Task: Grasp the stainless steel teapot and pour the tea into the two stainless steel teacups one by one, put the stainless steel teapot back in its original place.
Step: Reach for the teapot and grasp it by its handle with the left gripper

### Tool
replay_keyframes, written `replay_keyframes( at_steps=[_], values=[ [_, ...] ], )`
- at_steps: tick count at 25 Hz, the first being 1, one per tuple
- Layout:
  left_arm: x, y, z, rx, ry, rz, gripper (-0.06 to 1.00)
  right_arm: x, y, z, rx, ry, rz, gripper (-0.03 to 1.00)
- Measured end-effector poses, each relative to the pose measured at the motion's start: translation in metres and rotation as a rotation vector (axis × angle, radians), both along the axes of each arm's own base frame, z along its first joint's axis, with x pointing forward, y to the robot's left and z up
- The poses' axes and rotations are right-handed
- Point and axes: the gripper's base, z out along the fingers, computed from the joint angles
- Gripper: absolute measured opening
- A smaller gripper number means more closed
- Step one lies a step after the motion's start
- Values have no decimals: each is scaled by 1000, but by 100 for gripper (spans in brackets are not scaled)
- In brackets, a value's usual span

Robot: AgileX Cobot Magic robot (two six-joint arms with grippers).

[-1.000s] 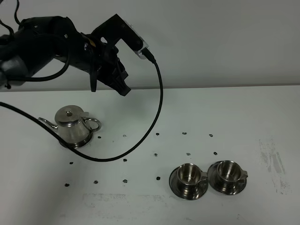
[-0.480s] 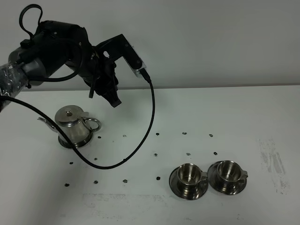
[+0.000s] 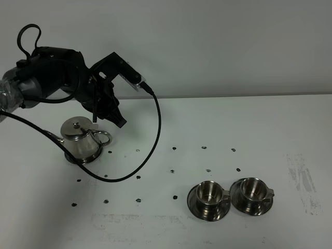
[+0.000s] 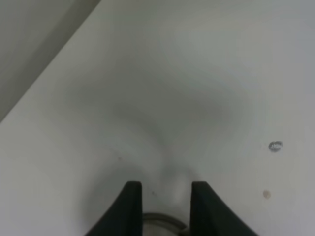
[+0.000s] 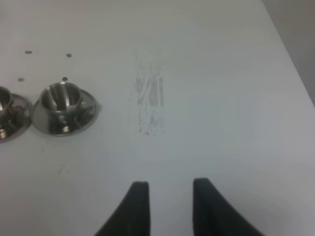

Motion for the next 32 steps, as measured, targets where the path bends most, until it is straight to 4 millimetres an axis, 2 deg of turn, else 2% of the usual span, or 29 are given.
replay_keyframes(
  at_steps=[4,13,23,32],
  values=[
    [-1,-1,-4,-31,5,8,37,0,0,0,0,0,0,24],
    [2,3,-6,-76,6,71,38,0,0,0,0,0,0,24],
    [4,2,-36,-98,85,135,38,0,0,0,0,0,0,24],
    [0,3,-42,-82,148,142,38,0,0,0,0,0,0,24]
  ],
)
